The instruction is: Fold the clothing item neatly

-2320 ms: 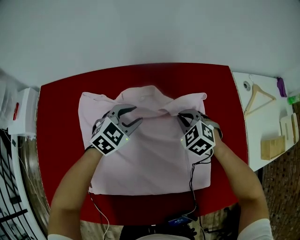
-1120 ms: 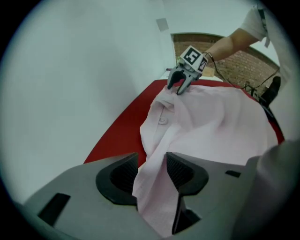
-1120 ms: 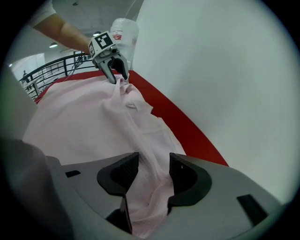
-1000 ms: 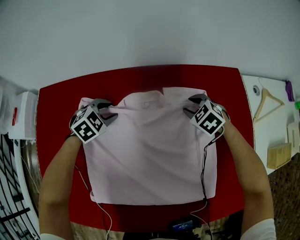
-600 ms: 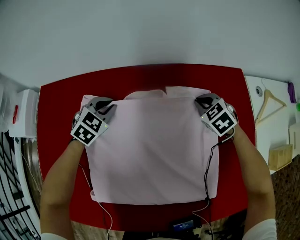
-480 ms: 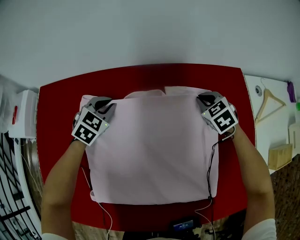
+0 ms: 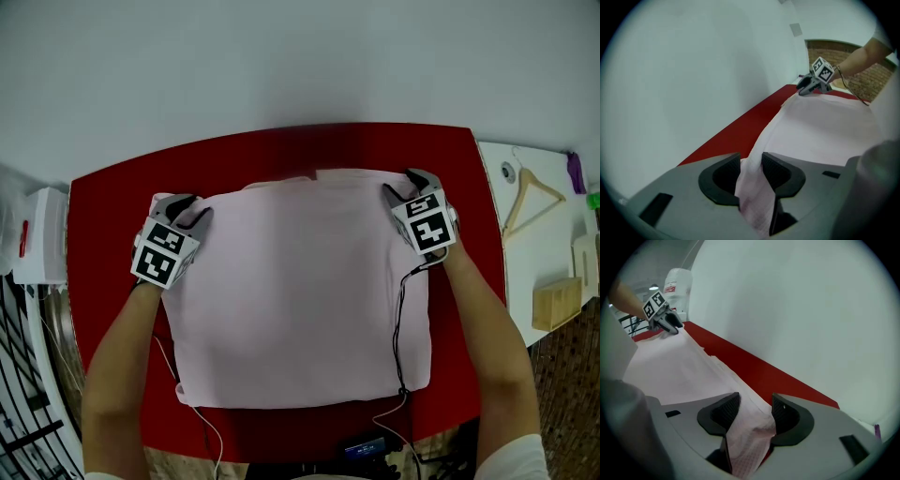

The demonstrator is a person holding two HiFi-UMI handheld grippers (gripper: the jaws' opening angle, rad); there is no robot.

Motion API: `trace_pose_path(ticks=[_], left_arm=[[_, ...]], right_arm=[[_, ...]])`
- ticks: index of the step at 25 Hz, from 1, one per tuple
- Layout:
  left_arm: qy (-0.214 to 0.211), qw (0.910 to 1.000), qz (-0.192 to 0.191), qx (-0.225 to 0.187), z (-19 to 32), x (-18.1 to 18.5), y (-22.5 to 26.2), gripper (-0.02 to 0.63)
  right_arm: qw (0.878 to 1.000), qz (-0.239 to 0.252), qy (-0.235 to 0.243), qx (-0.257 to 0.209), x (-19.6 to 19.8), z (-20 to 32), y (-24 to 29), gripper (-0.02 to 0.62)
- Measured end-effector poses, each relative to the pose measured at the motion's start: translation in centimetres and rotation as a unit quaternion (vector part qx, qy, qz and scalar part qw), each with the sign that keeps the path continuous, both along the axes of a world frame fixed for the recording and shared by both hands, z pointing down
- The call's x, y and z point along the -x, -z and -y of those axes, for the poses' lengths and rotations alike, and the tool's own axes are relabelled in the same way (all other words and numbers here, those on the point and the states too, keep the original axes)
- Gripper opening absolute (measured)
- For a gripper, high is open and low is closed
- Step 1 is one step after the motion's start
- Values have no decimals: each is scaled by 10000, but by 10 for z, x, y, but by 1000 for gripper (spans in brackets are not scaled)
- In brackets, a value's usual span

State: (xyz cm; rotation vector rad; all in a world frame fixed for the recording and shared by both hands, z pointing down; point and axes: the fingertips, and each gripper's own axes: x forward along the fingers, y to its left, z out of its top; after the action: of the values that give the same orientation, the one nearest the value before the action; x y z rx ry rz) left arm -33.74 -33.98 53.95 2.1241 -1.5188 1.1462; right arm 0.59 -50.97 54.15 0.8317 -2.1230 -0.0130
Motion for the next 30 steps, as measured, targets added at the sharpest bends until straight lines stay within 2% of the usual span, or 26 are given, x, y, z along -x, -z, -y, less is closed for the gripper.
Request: trace_pose_path(ticks=[6, 10, 11, 13, 15, 20, 21, 23, 26, 28, 29, 30], left_arm=[[146, 9996, -49, -218, -17, 11, 16, 127], [196, 9989, -216, -365, -29, 8, 29, 127], [175, 9987, -265, -391, -33, 5, 32, 127], [99, 9982, -398, -435, -42, -6, 36, 127], [23, 9974, -573, -436, -53, -20, 39, 127], [57, 9956, -927, -94, -86, -44, 29, 126], [128, 9951, -984, 5, -91, -45, 26, 126], [292, 9936, -1084, 155, -102, -43, 23, 126], [533, 9915, -1141, 315, -117, -37, 18, 126], [657, 9902, -1126, 499, -126, -35, 10, 126], [707, 9895, -1107, 603, -130, -34, 4, 124], [754, 9889, -1075, 701, -134, -32, -2, 120]], right_arm=[[9974, 452, -508, -235, -34, 10, 25, 199], [9931, 842, -810, 87, -49, 2, 35, 197], [9927, 883, -804, 166, -50, -5, 36, 184], [9936, 822, -725, 277, -51, -23, 33, 29], [9941, 720, -669, 460, -51, -40, 21, 29], [9908, 650, -865, 818, -47, -54, -5, 33], [9904, 636, -906, 832, -47, -54, -7, 44], [9900, 602, -977, 821, -47, -54, -8, 130], [9884, 489, -1157, 850, -51, -54, -13, 137], [9857, 460, -1317, 946, -56, -55, -18, 117], [9845, 484, -1381, 964, -57, -54, -17, 36], [9839, 531, -1419, 947, -59, -52, -14, 26]])
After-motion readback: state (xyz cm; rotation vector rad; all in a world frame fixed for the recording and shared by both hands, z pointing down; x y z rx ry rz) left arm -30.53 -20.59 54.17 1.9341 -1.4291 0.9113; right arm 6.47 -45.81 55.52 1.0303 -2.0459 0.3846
